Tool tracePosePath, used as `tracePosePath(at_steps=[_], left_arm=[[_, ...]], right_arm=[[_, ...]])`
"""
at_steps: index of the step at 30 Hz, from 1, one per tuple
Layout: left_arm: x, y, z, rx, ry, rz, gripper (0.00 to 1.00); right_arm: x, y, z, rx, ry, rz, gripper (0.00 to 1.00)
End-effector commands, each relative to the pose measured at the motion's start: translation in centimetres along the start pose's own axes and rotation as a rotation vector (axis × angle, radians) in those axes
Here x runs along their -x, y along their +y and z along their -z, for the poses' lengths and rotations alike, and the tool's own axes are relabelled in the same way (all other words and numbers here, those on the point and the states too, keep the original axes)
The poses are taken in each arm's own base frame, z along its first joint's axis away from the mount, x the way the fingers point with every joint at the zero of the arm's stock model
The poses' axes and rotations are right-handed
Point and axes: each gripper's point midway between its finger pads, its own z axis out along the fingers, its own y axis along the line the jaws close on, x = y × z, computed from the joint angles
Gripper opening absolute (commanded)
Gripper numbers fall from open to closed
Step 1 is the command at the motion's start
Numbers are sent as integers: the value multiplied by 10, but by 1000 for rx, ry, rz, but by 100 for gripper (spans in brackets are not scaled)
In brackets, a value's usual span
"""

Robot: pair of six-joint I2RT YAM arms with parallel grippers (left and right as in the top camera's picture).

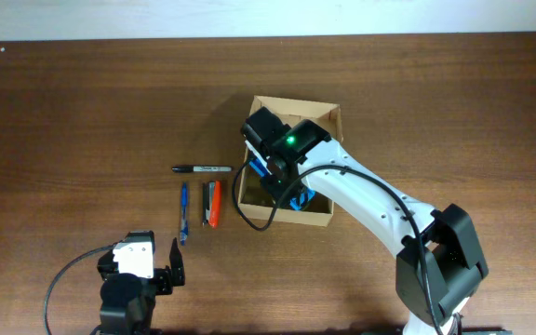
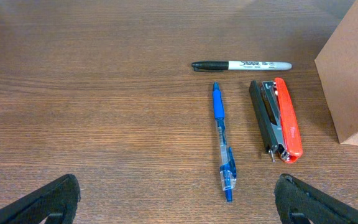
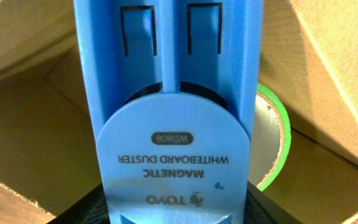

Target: Pack container

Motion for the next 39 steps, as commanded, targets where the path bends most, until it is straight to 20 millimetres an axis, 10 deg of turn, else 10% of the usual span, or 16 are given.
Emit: tracePosePath(at_steps=[1, 8, 31, 36, 39], left_arm=[[-1, 3, -1, 15, -3, -16, 100], [-1, 3, -1, 15, -3, -16, 99], [-1, 3, -1, 15, -3, -16, 99], [-1, 3, -1, 15, -3, -16, 100], [-1, 3, -1, 15, -3, -16, 100]], right_arm=[[12, 0, 15, 12, -38, -16, 59], [19, -3, 41, 11, -56, -15, 60], [-18, -58, 39, -39, 73, -167, 61], [-14, -61, 72, -41, -33, -129, 99], [-14, -62, 106, -38, -139, -106, 99]])
